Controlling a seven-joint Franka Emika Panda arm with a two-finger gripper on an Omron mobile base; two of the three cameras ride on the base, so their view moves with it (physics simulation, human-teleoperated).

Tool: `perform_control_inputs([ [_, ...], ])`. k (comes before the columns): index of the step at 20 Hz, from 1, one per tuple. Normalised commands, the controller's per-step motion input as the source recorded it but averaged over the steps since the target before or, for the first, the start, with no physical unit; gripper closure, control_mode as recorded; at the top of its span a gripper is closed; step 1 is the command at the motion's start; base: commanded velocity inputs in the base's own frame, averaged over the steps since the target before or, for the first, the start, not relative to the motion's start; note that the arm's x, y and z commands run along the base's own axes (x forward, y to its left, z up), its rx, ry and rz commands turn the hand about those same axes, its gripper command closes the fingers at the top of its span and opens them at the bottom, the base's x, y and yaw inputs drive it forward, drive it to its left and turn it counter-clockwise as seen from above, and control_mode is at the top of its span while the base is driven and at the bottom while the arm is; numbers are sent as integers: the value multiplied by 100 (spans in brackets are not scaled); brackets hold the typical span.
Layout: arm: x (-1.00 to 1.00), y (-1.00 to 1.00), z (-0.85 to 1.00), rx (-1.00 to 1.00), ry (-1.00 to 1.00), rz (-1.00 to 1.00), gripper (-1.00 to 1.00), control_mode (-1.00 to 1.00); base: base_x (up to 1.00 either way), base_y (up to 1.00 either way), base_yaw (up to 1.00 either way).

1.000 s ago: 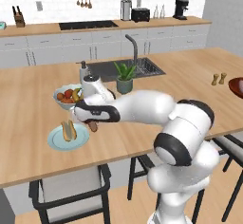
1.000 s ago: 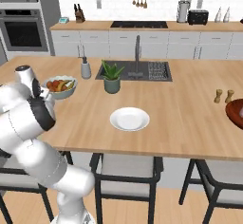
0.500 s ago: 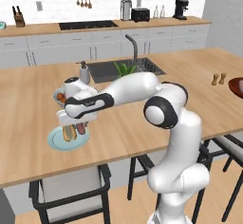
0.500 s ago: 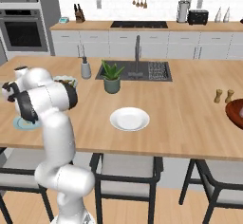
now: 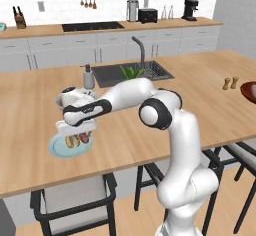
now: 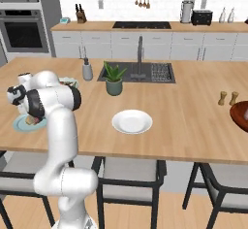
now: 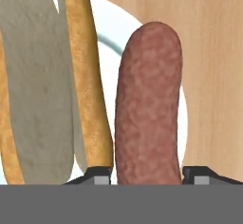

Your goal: Place one bun and one sausage from the bowl on each plate.

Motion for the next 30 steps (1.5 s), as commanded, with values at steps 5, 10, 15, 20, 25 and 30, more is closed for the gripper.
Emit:
perform_control_inputs([
  [5,-29,31,-8,1,2,0,-100,-100,0,0,0],
  [10,-41,11,0,2,0,0,-100,-100,0,0,0],
  [15,-76,-44,19,8,-6,0,-100,-100,0,0,0],
  [20,-100,-96,49,23,-21,0,-100,-100,0,0,0],
  [25,-100,-100,38,12,-39,0,-100,-100,0,0,0],
  [30,-85,-62,15,1,-24,2,-100,-100,0,0,0],
])
